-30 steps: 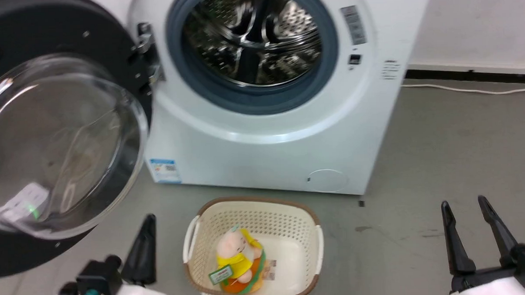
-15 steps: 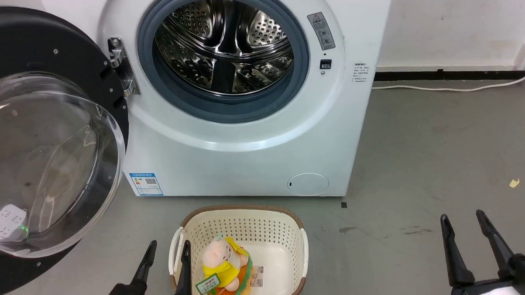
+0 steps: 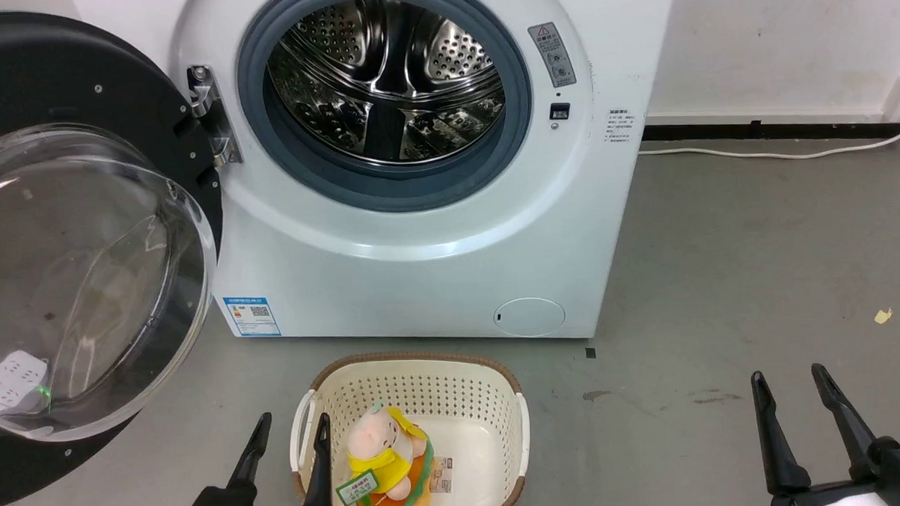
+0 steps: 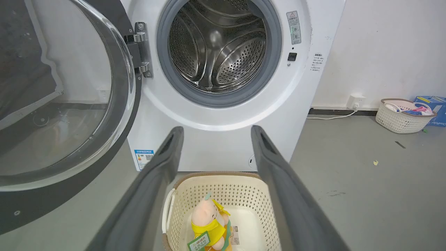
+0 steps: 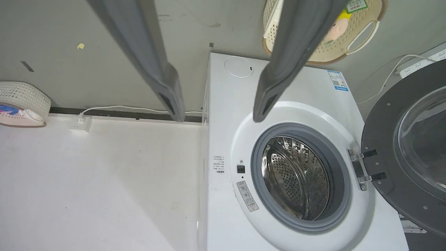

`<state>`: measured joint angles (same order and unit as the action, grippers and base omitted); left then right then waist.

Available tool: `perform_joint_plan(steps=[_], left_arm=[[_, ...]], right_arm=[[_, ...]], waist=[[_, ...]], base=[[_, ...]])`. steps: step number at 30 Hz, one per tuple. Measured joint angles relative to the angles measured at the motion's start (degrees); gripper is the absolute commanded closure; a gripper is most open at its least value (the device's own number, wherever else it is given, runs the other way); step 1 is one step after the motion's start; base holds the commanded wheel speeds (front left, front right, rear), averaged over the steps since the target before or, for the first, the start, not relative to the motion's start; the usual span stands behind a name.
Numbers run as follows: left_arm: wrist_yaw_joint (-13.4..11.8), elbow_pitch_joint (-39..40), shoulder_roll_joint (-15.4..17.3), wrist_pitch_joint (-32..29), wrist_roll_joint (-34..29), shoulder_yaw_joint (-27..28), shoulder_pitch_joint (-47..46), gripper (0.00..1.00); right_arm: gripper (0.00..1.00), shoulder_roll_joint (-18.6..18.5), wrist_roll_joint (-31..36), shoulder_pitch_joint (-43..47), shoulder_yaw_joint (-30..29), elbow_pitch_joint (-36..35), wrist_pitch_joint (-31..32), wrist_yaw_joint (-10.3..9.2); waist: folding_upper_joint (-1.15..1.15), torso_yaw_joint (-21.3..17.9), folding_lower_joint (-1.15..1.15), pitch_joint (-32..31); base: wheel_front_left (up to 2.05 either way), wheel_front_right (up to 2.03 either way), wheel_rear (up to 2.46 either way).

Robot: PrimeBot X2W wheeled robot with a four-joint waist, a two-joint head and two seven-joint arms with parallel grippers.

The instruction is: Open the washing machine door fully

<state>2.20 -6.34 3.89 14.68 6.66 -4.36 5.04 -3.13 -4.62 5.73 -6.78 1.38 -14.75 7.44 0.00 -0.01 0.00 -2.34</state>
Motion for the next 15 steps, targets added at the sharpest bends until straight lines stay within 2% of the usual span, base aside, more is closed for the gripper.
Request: perform_joint_plan(steps=[9, 10, 15], left_arm=[[0.4, 0.1, -0.5, 0.0, 0.0, 0.5, 0.0, 0.00], [0.5, 0.1, -0.6, 0.0, 0.0, 0.5, 0.0, 1.00], [0.5, 0.1, -0.7, -0.2, 0.0, 0.5, 0.0, 1.00]], right_arm=[[0.00, 0.0, -0.1, 0.0, 0.1, 0.0, 0.0, 0.00], [1.00, 0.0, -0.1, 0.0, 0.1, 0.0, 0.0, 0.00], [1.00, 0.0, 0.0, -0.1, 0.1, 0.0, 0.1, 0.00]], waist=[[0.00, 0.0, 0.00, 0.2], [0.00, 0.0, 0.00, 0.3], [0.00, 0.0, 0.00, 0.3]], base=[[0.00, 0.00, 0.00], [0.00, 0.00, 0.00], [0.00, 0.00, 0.00]])
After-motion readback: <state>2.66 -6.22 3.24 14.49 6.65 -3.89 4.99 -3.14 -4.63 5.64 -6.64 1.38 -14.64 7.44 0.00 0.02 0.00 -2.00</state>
